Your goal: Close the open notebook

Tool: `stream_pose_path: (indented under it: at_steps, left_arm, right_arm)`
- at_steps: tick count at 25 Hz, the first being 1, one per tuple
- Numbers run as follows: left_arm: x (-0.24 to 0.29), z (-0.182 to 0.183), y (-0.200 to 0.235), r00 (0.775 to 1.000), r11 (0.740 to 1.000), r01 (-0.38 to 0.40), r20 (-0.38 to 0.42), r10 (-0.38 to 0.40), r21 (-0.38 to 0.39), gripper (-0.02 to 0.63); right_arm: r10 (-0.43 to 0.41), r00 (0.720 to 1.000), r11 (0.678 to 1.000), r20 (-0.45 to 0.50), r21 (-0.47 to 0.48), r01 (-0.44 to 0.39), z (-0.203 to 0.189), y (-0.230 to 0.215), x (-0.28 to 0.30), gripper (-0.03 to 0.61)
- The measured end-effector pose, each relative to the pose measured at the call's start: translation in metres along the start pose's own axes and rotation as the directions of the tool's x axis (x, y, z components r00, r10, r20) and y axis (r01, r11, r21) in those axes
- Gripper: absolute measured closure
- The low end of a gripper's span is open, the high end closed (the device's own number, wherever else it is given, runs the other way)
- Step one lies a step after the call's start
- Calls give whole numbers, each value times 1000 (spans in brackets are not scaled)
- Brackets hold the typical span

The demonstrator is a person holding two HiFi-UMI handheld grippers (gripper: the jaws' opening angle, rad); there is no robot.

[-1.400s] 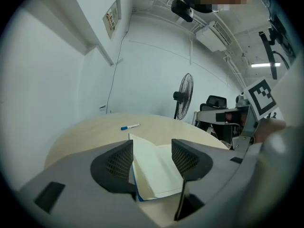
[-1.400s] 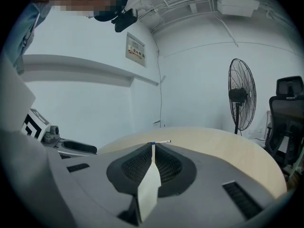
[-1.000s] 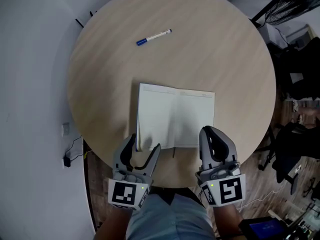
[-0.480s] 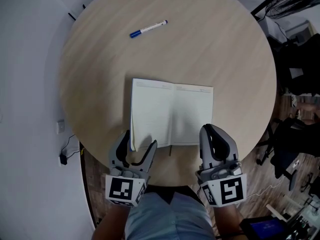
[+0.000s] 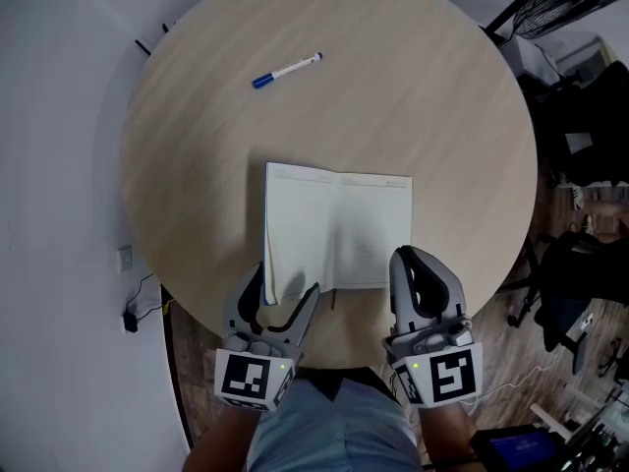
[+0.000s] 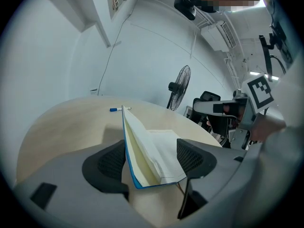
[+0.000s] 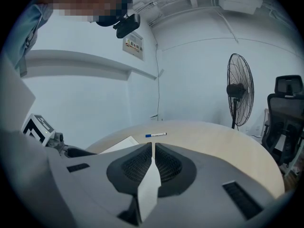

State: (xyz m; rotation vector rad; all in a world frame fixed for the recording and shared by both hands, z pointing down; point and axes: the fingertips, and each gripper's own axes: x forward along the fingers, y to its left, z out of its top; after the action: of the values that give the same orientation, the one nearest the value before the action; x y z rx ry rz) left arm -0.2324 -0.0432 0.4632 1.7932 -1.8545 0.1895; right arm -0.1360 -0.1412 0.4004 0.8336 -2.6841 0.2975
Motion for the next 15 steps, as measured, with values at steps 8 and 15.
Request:
stream_pose_path:
  at_steps: [8,15]
  left_arm:
    - [0,13,-21,999,999,38,14,-39,36,276]
    - [0,22,-38,997,995,71,21,-73,63,276]
  right_arm:
    - [-25,999,1000,29,5,24,10,-9,-15,529]
    - [-48,998,999,48,13,48,16,-17,-29,529]
